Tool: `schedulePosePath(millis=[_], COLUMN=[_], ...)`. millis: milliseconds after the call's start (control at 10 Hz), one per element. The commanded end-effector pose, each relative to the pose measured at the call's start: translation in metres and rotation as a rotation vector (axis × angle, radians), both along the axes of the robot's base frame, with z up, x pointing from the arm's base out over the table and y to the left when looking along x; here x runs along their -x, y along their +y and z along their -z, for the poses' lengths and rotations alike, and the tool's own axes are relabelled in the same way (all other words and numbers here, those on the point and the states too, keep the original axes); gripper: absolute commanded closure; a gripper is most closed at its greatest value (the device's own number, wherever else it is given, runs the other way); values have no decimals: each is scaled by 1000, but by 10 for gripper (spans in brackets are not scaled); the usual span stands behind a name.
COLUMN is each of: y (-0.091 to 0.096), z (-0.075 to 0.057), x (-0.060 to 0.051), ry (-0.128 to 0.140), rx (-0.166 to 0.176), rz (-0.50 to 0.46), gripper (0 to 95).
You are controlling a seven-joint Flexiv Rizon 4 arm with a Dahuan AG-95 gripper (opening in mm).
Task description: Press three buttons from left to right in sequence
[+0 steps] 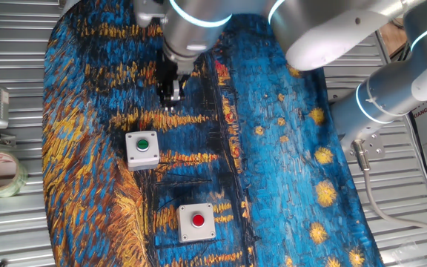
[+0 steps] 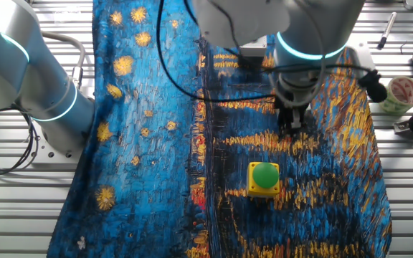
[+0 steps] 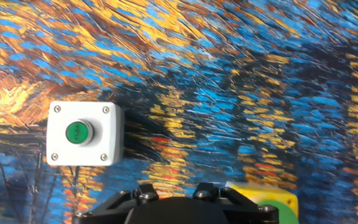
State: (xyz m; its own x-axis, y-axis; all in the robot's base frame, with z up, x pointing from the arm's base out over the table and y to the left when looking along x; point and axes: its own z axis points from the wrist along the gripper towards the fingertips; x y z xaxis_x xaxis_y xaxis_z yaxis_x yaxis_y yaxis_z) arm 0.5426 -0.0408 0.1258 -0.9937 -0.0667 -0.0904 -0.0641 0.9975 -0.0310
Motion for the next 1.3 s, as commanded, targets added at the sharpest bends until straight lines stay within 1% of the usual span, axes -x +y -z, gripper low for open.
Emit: schedulePosePath(millis=[100,300,400,500,700,900,1300], y=[4,10,11,14,20,27,37], z=[1,0,0,-2,-4,-2,3], x=[-2,-5,-7,-12,-21,-29,-37], ry=[0,1,3,8,9,11,10], rx=[7,11,8,8,0,2,5], rz=[6,11,14,16,22,28,48], gripper=[570,570,570,570,570,570,570])
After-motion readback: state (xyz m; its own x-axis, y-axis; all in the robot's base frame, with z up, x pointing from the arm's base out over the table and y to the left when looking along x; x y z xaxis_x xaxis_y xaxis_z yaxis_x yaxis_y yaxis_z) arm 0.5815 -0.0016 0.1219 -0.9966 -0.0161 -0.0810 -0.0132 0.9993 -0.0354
